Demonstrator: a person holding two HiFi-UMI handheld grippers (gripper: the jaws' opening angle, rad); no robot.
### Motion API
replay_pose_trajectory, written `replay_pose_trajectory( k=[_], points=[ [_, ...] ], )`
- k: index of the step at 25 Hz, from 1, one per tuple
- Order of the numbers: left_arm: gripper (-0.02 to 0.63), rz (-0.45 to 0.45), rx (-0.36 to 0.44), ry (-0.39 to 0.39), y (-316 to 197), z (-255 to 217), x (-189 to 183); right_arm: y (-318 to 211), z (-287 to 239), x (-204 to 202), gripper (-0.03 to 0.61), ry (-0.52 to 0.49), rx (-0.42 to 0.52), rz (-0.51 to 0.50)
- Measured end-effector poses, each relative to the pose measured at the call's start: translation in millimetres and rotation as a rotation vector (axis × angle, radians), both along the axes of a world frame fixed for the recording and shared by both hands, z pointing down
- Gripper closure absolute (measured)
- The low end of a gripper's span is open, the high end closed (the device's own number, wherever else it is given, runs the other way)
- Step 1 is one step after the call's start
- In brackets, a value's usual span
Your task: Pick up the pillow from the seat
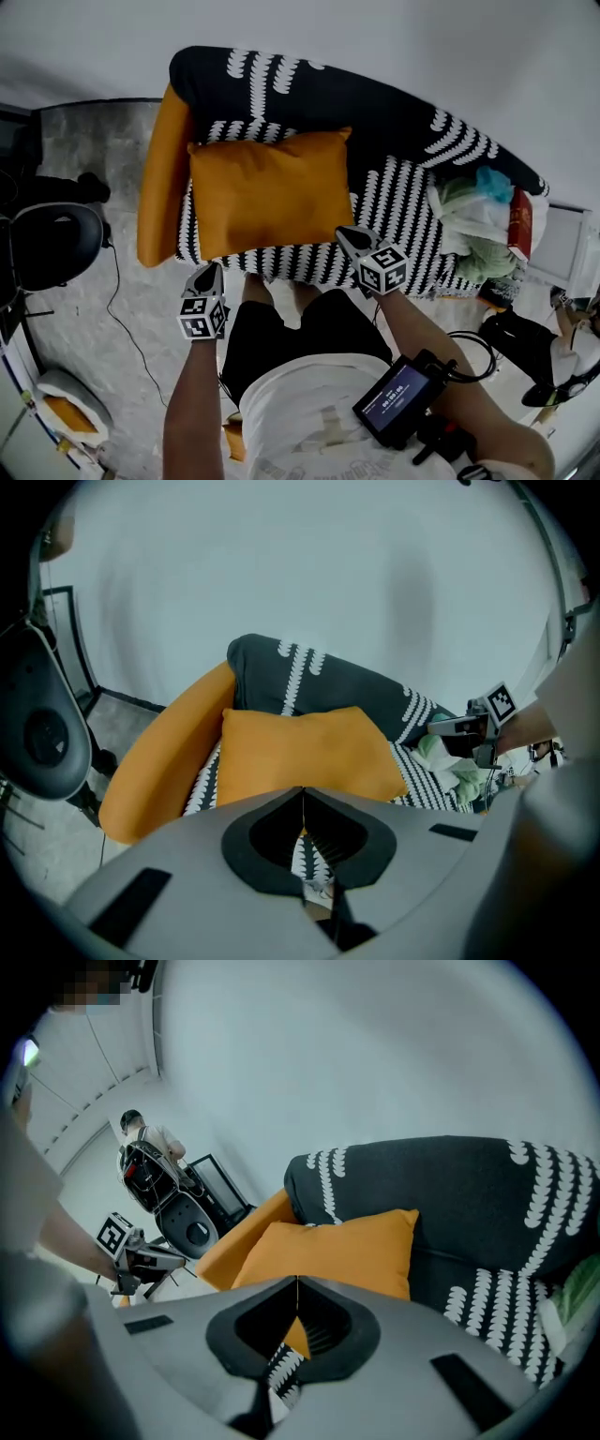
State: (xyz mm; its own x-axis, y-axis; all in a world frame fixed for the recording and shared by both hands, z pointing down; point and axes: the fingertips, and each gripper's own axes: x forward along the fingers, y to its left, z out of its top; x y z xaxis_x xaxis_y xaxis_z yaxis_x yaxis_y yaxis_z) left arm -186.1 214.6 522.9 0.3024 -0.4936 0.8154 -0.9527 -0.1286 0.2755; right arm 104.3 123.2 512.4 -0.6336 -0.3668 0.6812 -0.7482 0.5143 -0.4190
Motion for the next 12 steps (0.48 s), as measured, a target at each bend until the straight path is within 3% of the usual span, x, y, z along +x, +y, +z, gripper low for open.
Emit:
replay_pose_trajectory(
  k=[4,12],
  points=[
    [0.603,0.011,-0.046,-0.021,7,28,-9,12,27,10,0.565,0.045,-0.040,-0.003],
    [0.520,0.018,-0.120,0.007,3,77,-18,16,74,30,0.543,0.078,-0.114,0.004]
  ],
)
